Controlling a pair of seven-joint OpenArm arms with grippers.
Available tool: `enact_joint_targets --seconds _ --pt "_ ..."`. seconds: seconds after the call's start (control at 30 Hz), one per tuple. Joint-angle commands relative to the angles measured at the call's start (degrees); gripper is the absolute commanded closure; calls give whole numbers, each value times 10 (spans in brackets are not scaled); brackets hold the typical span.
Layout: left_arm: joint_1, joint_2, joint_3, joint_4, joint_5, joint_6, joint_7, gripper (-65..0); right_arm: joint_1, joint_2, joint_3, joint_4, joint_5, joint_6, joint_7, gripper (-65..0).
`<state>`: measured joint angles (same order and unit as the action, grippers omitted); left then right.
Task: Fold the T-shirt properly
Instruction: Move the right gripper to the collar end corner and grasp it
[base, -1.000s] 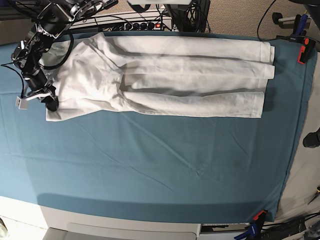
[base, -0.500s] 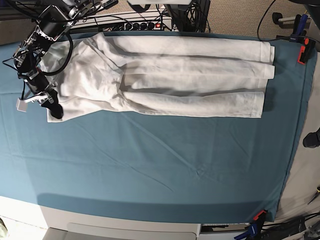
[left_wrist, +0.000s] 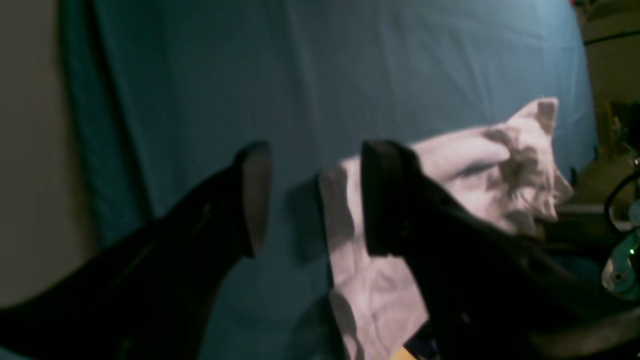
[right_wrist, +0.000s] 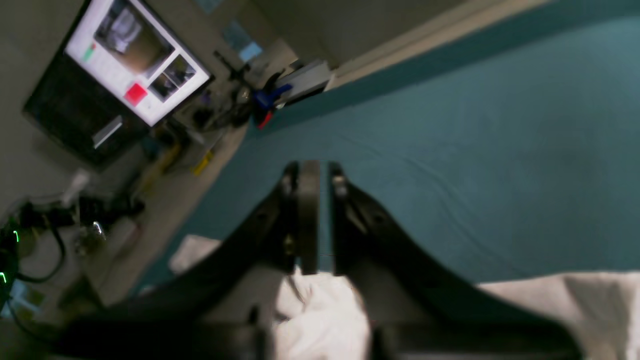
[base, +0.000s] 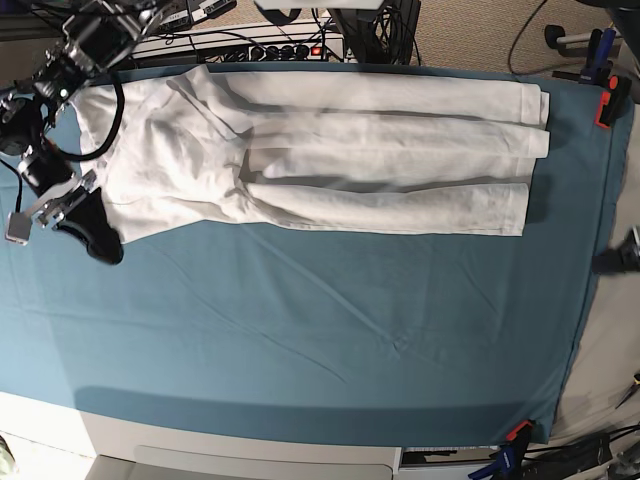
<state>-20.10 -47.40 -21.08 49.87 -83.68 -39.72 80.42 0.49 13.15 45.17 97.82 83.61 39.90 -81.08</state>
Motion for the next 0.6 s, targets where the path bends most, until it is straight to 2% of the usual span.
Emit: enact_joint_targets --seconds 0.0,0.13,0.3,0.4,0.57 --pt "5 -13 -5 6 -13 4 -4 -299 -7 10 -4 25 14 1 11 -91" --pt "70 -10 -4 6 -13 25 -4 -299 -59 10 -26 79 14 1 11 -93" --pt "141 -12 -4 31 -13 33 -4 -299 -99 10 -35 137 14 1 11 -93" --pt "189 -12 -4 85 -13 33 -4 -299 -111 10 -36 161 14 1 11 -93" --pt "262 -11 -4 205 -13 24 -4 -340 -113 10 -36 163 -7 1 11 -93"
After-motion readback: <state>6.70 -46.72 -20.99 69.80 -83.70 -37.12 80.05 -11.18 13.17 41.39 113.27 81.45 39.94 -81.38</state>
